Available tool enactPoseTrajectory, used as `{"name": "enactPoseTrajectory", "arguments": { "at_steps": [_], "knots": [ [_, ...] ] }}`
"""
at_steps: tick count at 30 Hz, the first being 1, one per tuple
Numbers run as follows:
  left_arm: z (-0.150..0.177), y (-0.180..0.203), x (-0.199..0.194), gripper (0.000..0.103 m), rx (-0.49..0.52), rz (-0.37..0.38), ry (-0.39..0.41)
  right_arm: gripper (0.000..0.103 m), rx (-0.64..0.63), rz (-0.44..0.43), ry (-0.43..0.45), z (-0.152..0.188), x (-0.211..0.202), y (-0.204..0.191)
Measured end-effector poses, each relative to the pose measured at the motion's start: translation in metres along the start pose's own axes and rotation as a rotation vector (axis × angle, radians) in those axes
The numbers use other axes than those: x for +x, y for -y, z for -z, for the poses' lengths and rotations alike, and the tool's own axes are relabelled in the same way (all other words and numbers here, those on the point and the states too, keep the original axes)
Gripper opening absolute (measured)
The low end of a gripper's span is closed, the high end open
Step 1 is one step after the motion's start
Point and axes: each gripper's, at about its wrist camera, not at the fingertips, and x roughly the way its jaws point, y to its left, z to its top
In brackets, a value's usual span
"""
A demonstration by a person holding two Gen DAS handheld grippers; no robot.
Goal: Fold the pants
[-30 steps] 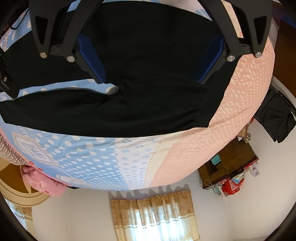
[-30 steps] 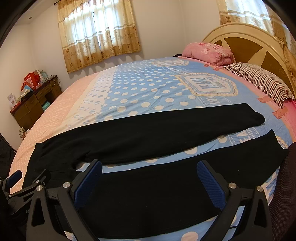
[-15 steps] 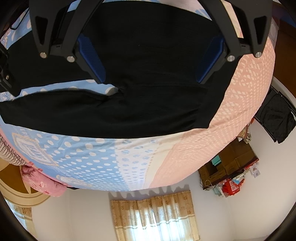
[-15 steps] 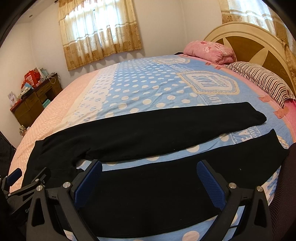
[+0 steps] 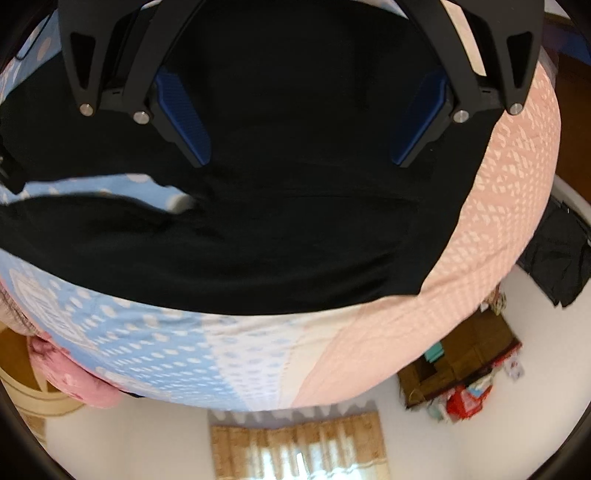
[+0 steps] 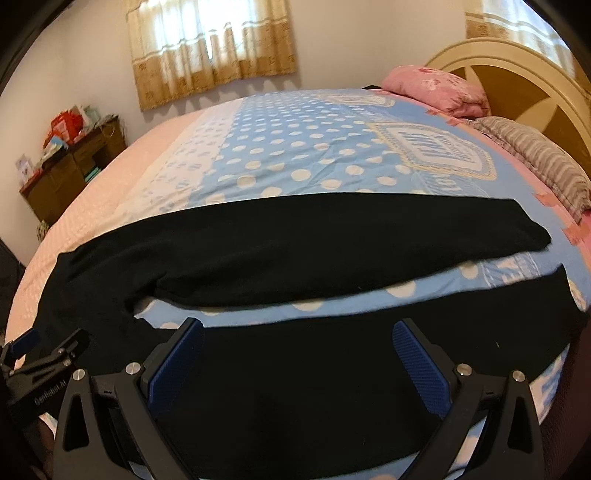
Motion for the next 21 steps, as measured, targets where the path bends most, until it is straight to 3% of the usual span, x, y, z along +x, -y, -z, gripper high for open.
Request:
{"name": "enactPoseTrajectory", "arguments": {
  "at_steps": [4,10,14,21],
  "knots": [
    [-0.014,-0.014,0.012,0.100,-0.032,0.027,-0.011,0.102,-0.058,-0.064,-0.001,-0.021,0.012,-0.011],
    [-0.038,-0.029,0.029,0.100,-0.034,-0.009,0.001,0.102,-0.158,-0.209,-0.012,-0.055,0.037,-0.041],
    [-0.050,-0.050,0.048,0.100,-0.080,-0.005,-0.038,0.100,-0.327,-0.277,-0.023,-0.075,0.071,-0.074],
    [-0.056,-0.069,0.075,0.100,-0.138,-0.010,-0.089,0.076,-0.481,-0.363,-0.139,-0.113,0.152,-0.112]
  ]
}}
